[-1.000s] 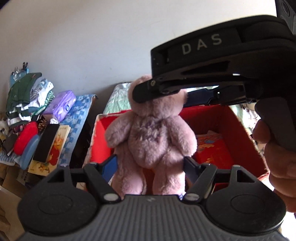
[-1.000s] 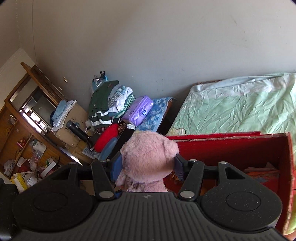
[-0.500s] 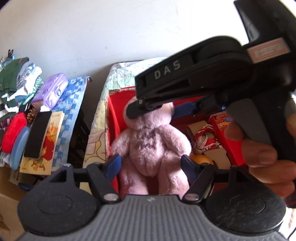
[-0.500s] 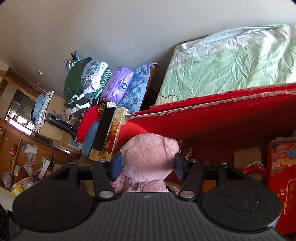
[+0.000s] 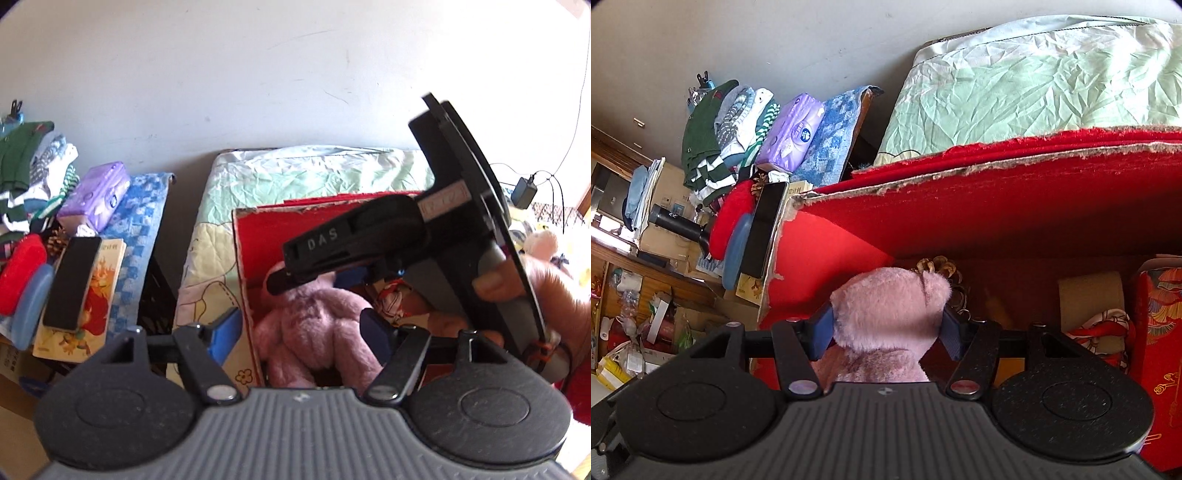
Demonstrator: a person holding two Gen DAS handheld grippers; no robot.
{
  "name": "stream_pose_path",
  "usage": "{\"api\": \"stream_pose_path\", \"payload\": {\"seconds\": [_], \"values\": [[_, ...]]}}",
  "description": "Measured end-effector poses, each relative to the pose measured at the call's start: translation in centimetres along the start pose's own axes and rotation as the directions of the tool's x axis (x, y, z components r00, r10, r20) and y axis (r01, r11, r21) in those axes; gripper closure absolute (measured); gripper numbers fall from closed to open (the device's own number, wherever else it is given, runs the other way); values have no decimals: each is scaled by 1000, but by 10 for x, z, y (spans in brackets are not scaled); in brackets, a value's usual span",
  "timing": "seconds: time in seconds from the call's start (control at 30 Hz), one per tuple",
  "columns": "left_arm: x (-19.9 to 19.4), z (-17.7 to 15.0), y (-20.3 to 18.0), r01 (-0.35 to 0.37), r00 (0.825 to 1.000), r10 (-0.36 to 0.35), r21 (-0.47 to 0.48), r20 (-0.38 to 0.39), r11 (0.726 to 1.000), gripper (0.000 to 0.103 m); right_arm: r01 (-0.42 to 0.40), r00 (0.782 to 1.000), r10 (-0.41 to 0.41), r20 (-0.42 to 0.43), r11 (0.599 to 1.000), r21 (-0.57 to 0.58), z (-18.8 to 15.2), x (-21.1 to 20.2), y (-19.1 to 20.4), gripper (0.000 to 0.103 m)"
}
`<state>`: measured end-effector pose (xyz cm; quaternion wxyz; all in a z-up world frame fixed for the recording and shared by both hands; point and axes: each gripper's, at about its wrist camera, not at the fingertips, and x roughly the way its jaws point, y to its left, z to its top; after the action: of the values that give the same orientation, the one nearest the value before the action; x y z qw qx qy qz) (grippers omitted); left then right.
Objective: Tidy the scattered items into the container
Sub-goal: 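Lift the pink teddy bear with both grippers and carry it over the red box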
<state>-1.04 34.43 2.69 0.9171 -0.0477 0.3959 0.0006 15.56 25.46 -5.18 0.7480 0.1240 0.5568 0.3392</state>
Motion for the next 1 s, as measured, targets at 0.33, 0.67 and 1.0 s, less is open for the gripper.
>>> {"api": "stream_pose_path", "payload": {"seconds": [0.33, 0.67, 1.0], "values": [[3, 4, 0, 8, 1000, -8, 7, 0, 1000, 31, 24, 998, -23, 59, 1000, -17, 4, -31, 4, 32], [9, 8, -8, -8, 1000, 8, 29, -12, 1000, 31, 77, 996, -77, 53, 997, 0, -8, -47, 1, 54], [12, 8, -8, -39, 998, 40, 9, -42, 999, 31, 44, 997, -43, 57, 999, -20, -20, -46, 17, 61]]}}
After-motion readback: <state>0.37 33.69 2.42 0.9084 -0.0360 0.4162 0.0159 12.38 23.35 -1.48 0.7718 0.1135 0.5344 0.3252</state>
